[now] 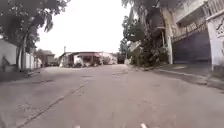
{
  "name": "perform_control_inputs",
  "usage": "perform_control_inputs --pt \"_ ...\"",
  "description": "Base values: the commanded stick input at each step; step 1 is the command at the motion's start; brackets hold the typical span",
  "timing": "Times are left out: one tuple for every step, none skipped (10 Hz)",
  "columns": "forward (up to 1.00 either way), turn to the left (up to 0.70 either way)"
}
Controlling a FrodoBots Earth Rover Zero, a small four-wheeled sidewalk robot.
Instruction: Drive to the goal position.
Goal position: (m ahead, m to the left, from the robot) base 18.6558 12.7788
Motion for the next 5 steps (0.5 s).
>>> perform_control_inputs --pt "1.00 0.27" --pt "1.00 0.22" --pt "1.00 0.00" --pt "1.00 0.00" --pt "1.00 0.00"
